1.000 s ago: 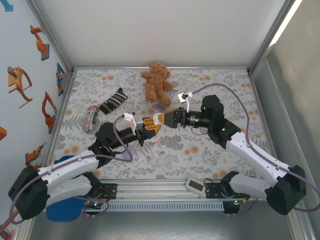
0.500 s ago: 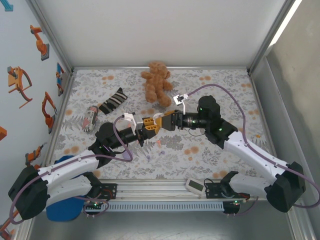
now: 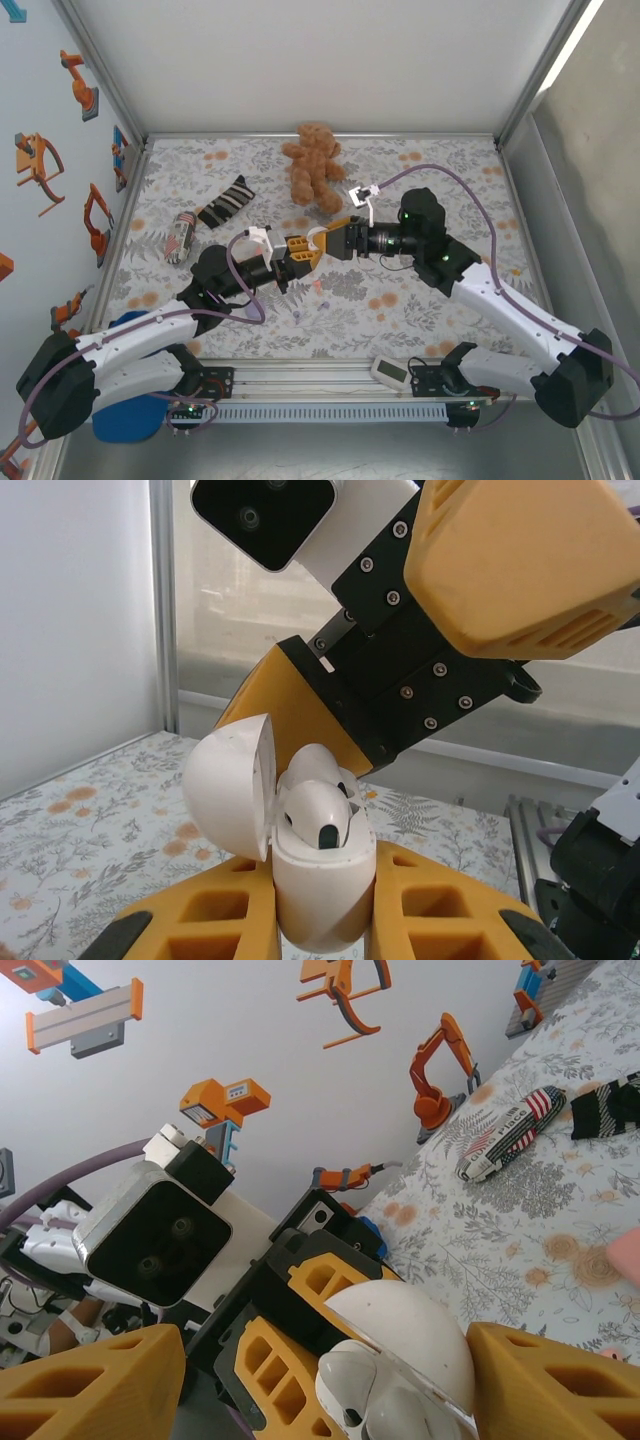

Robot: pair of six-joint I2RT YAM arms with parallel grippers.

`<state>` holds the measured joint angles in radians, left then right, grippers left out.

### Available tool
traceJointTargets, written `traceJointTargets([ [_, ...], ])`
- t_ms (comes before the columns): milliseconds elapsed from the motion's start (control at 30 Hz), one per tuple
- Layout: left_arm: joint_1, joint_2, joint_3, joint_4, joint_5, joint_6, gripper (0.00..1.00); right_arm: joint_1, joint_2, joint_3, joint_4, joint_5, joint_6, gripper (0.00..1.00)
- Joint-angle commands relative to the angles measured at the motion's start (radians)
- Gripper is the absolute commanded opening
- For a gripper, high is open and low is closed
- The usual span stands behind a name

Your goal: Insert the wireless bluetooth earbuds into the charging case

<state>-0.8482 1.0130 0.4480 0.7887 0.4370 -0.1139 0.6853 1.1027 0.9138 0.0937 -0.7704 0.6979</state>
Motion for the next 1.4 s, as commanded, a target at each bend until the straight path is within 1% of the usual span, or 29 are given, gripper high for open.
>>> traceJointTargets([
  [0,-0.003,-0.003,-0.003,-0.002,-0.007,0.016,0.00,0.008,-0.038,0.035,-0.015,-0.013,-0.035,0.72],
  [500,-0.003,-0.006,-0.002,-0.006,-0.008,0.016,0.00,0.008,-0.084,0.025,-0.065,0.017,-0.070,0.72],
  [667,-0.003,-0.008,-0.001,-0.003,-0.003,0.014,0.00,0.008,-0.087,0.031,-0.108,0.050,-0.102,0.72],
  [833,-0.003,-0.016,-0.002,0.006,0.031,0.000,0.00,0.008,-0.105,0.053,-0.217,0.158,-0.213,0.73],
  [900,-0.004,-0.028,-0.003,-0.001,0.050,-0.007,0.00,0.009,-0.114,0.049,-0.236,0.204,-0.266,0.73],
  [967,-0.002,-0.045,-0.007,-0.016,0.062,-0.012,0.00,0.009,-0.123,0.041,-0.234,0.224,-0.312,0.73],
  [1033,-0.002,-0.066,-0.014,-0.036,0.065,-0.015,0.00,0.008,-0.129,0.034,-0.230,0.214,-0.361,0.74],
  [1200,-0.003,-0.132,-0.041,-0.080,0.060,-0.017,0.00,0.008,-0.158,-0.003,-0.205,0.128,-0.532,0.75],
  [1300,-0.003,-0.160,-0.045,-0.115,0.060,-0.012,0.00,0.008,-0.173,-0.023,-0.191,0.105,-0.602,0.79],
  [1367,-0.003,-0.174,-0.045,-0.135,0.060,-0.009,0.00,0.009,-0.174,-0.021,-0.203,0.076,-0.654,0.80],
])
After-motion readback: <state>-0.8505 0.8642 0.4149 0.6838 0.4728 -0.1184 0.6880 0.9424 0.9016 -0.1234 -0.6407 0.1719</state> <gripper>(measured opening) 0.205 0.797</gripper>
